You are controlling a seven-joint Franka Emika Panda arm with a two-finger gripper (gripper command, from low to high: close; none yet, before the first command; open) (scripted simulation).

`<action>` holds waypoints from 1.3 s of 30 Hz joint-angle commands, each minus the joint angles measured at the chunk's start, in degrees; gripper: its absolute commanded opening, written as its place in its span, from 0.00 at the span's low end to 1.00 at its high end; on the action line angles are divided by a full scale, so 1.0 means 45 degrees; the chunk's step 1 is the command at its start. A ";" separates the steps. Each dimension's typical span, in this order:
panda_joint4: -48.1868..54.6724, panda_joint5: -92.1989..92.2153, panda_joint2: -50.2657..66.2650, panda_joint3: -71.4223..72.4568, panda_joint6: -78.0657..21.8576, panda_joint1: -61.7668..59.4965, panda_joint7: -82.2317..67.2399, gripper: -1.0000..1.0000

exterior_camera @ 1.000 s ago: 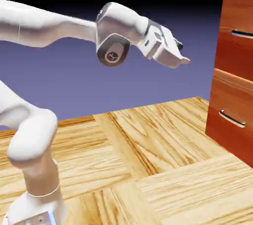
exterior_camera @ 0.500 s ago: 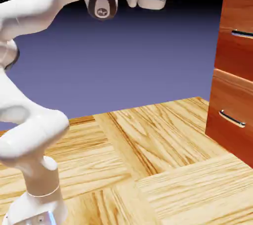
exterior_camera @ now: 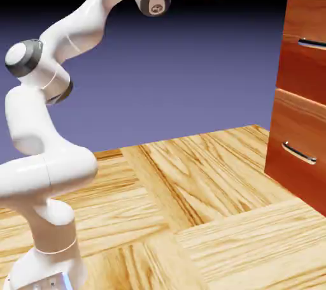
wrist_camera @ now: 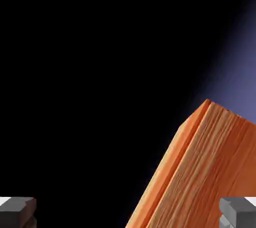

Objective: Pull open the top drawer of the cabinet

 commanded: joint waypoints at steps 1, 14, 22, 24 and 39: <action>0.0313 0.0507 -0.0162 0.0281 -0.0082 -0.0462 0.0137 0.50; 0.4377 0.7093 -0.2262 0.3926 -0.1152 -0.6461 0.1920 0.50; 0.6883 0.8571 -0.3008 0.4904 -0.1121 -0.9085 0.3284 0.50; 0.7806 0.8343 -0.3119 0.4885 -0.0902 -0.9730 0.3866 0.50; 0.6148 0.8937 -0.3257 0.4624 -0.1471 -0.8693 0.3110 0.00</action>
